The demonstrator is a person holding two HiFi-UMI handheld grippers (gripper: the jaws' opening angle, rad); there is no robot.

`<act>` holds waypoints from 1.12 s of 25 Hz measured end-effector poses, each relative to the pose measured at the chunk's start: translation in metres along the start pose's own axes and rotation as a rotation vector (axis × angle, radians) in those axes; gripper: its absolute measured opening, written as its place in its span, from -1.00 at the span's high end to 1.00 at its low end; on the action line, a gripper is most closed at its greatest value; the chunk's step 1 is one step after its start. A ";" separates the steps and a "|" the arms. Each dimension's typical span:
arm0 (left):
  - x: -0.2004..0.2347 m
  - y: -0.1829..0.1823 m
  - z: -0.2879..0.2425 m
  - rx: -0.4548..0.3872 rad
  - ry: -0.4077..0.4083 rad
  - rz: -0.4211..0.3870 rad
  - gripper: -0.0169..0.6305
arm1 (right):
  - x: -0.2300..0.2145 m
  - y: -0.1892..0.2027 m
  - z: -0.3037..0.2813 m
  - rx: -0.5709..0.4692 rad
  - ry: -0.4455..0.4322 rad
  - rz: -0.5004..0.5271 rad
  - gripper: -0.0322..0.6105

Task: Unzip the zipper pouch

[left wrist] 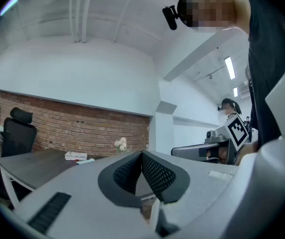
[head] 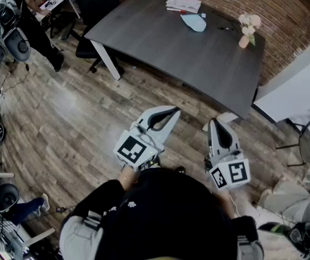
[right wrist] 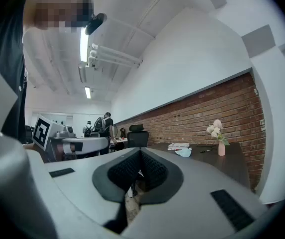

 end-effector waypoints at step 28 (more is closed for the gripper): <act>0.046 0.008 -0.004 -0.001 0.130 -0.010 0.94 | 0.014 -0.004 -0.011 -0.031 0.142 -0.037 0.90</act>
Point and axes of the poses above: the fingertips, and each gripper's own axes: z backward along the fingers, x to its left, y out of its underside, the point moved 6 cm from there along z, backward along the fingers, and after that the axes turned 8 degrees about x, right-handed, at the moved point
